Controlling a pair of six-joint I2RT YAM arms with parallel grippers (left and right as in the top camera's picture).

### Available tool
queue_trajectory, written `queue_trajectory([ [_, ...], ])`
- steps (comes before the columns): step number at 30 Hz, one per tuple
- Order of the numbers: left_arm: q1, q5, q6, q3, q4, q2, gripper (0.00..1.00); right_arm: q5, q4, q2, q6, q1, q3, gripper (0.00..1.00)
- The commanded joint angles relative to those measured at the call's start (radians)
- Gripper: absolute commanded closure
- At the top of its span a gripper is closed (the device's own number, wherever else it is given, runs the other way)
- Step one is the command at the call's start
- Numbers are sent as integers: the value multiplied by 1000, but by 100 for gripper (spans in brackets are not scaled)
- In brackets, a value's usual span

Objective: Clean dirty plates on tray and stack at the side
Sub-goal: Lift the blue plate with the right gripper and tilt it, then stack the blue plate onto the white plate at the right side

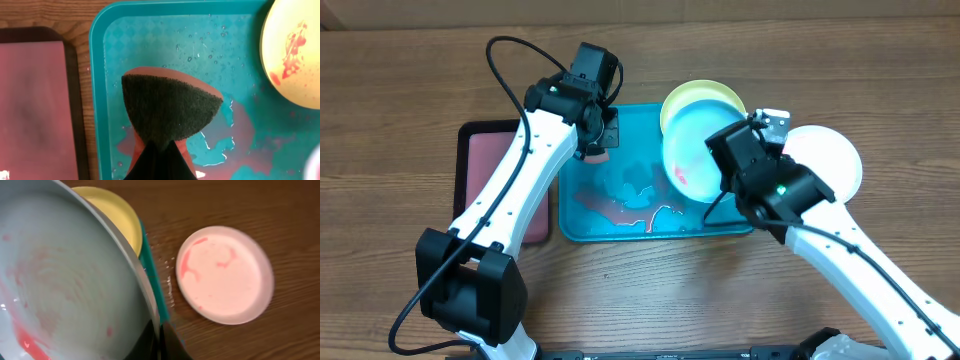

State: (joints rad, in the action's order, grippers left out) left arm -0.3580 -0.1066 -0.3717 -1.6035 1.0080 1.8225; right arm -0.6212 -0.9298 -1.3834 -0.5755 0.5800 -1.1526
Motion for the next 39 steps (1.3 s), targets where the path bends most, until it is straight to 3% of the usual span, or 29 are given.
queue_trajectory([
  [1, -2, 11, -36, 37, -14, -5, 96, -327, -26, 30, 4, 101, -28, 96],
  [13, -2, 10, -36, 64, -14, -5, 96, -906, -101, 29, 4, 389, -28, 96],
  [25, -2, 11, -36, 64, -14, -5, 96, -943, -92, 29, 0, 407, -28, 96],
  [29, -2, 11, -36, 64, -15, -5, 95, -703, -94, 29, -31, 390, -27, 96],
  [32, -2, 11, -36, 64, -18, -5, 96, -290, -121, 26, -183, 303, -21, 96],
  [39, -3, 10, -36, 64, -23, -5, 96, 169, -100, 26, -118, 1, 0, 96],
])
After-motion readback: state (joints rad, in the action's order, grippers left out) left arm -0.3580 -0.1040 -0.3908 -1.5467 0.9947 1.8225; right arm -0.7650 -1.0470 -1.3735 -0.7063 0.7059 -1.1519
